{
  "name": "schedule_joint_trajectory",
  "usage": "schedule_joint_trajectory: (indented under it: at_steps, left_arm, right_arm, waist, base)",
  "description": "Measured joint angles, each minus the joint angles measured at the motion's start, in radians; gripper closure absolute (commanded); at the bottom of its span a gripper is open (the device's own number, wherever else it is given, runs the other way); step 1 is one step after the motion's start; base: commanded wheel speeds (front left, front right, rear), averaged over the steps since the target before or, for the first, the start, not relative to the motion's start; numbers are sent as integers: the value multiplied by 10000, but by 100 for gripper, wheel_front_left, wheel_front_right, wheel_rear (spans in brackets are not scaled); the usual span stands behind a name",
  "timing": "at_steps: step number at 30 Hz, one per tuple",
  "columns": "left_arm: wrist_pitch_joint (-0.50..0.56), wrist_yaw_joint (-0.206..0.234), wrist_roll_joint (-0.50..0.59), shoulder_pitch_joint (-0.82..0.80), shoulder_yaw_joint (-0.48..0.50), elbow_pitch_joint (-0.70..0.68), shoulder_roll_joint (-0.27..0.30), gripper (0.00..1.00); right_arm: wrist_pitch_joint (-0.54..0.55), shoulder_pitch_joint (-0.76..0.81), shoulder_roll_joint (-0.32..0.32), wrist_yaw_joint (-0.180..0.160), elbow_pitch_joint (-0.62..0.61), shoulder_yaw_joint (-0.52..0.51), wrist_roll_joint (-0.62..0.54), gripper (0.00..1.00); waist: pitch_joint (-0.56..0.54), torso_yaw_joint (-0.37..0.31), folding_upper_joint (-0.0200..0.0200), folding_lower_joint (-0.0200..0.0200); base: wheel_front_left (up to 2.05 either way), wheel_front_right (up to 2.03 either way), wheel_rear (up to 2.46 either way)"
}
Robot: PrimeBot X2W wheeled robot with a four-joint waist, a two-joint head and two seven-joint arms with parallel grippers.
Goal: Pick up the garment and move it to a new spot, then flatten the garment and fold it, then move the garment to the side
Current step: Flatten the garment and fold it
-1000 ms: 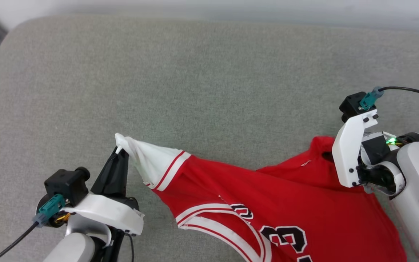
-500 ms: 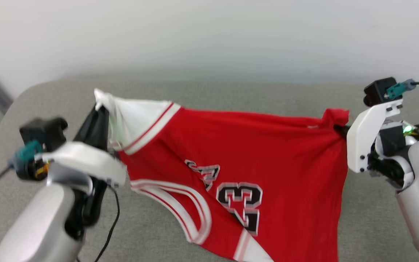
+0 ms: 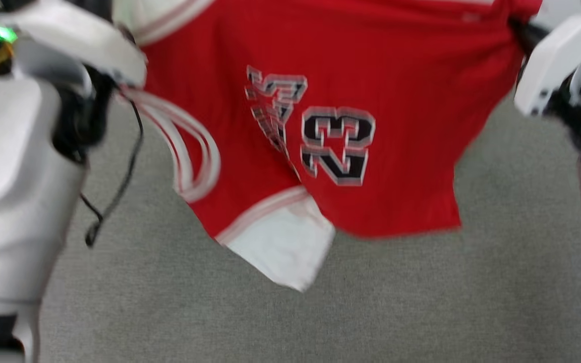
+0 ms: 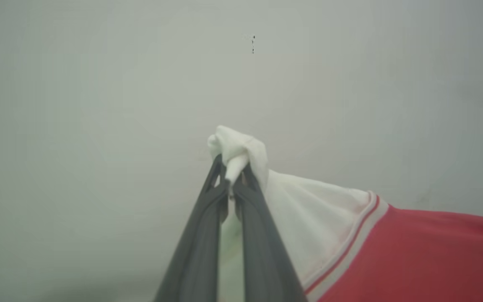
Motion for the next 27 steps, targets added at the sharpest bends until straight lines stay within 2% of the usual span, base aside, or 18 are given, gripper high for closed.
schedule_joint_trajectory:
  at_steps: [7,13,20,27]
  left_arm:
    - [-75,-359,458,-3010,128,777,134,100]
    - [-178,-535,723,-4962,217,1191,201,100]
    - [-403,-719,842,-6374,366,1841,303,100]
    - [-520,-815,803,-6982,424,2297,309,100]
  right_arm:
    - [-416,-2401,334,0,-40,-554,-734,100]
    - [-683,-4345,577,0,-35,-915,-1239,100]
    - [-1104,-5993,763,0,489,-915,-1601,100]
    - [-1687,-7190,750,0,1444,-614,-1647,100]
  waist:
    - [1456,-141,0,1]
    - [2804,-230,0,2]
    - [4213,-341,0,3]
    - [5341,-423,0,4]
  base:
    - [0,0,0]
    - [0,0,0]
    - [0,0,0]
    - [0,0,0]
